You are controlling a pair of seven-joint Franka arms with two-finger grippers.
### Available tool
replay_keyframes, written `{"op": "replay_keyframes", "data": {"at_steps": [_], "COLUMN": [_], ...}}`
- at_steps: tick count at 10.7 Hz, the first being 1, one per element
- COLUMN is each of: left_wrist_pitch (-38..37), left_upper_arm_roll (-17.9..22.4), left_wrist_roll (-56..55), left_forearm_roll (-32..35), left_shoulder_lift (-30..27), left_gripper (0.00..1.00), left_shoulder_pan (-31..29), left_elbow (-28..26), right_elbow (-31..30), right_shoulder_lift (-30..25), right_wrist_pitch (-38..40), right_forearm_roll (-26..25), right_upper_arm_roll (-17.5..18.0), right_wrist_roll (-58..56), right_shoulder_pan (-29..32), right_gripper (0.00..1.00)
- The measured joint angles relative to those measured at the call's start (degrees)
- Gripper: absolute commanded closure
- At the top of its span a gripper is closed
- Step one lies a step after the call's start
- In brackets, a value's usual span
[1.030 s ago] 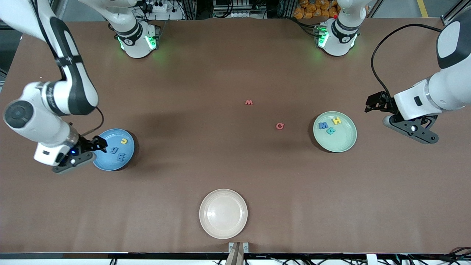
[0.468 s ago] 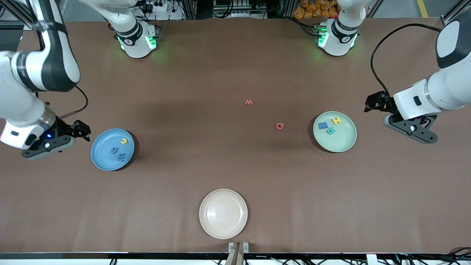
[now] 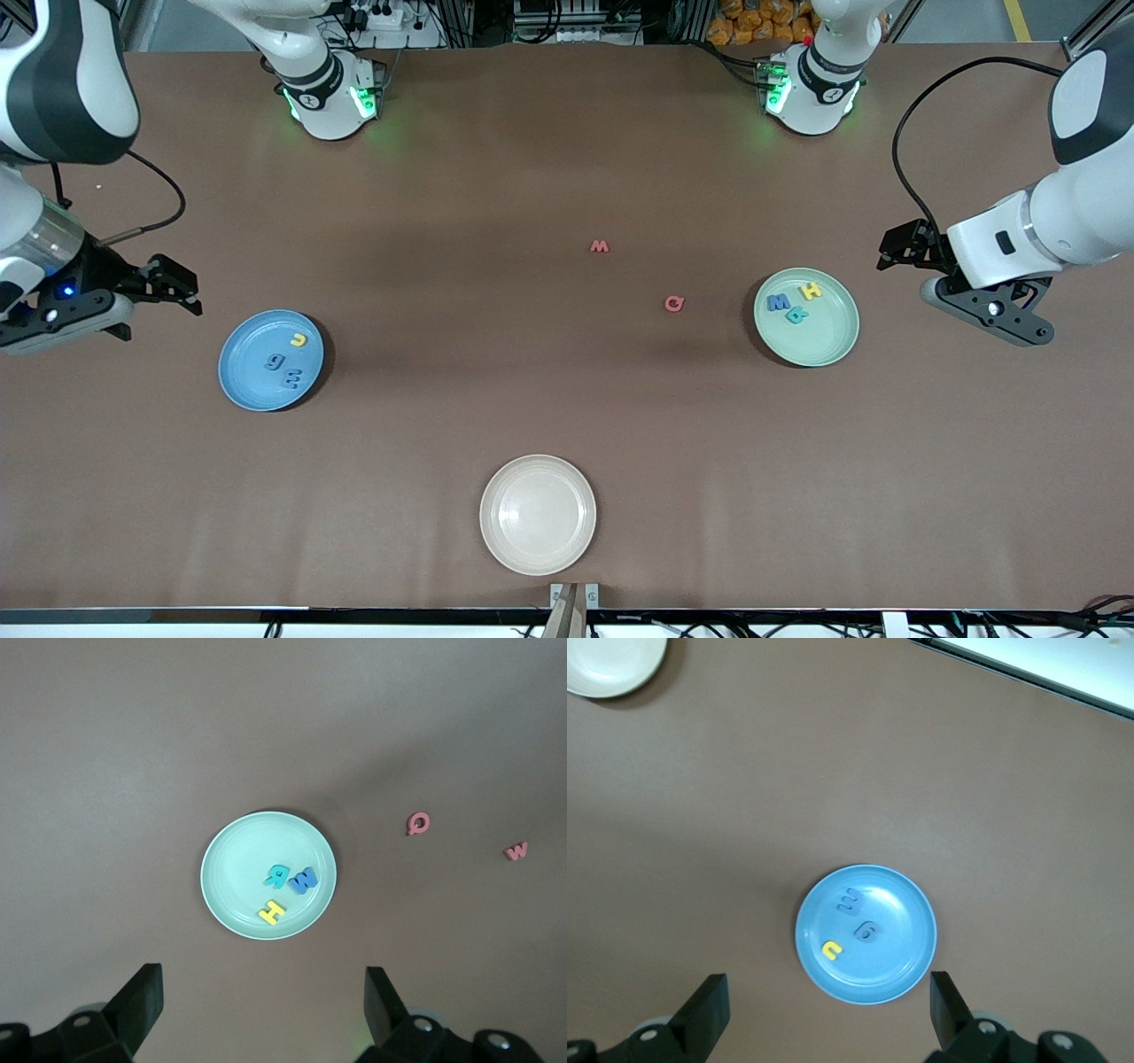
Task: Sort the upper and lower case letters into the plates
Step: 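Withdraw the right gripper up from the blue plate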
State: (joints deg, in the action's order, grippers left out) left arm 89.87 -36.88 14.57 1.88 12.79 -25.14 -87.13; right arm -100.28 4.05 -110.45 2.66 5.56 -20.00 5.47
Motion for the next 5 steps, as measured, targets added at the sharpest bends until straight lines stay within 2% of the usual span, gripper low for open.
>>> {"op": "replay_keyframes", "data": {"at_steps": [2,5], "left_wrist_pitch": [0.0,0.0], "left_upper_arm_roll": [0.0,0.0], "left_wrist_roll": [0.0,0.0], "left_forearm_roll": [0.0,0.0], "left_shoulder_lift": [0.0,0.0], "left_gripper": [0.00,0.00], "left_shoulder_pan": [0.0,0.0], "left_elbow": [0.0,0.0], "right_elbow": [1.2,1.3], "right_shoulder_lift": [-0.1,0.0], "right_wrist_pitch": [2.5,3.3], "right_forearm_roll": [0.1,0.2], "right_upper_arm_roll": [0.6,0.9], "right_wrist_roll": [5.7,16.6], "right_shoulder_pan": [-3.4,-11.6], "right_gripper": [0.00,0.00]}}
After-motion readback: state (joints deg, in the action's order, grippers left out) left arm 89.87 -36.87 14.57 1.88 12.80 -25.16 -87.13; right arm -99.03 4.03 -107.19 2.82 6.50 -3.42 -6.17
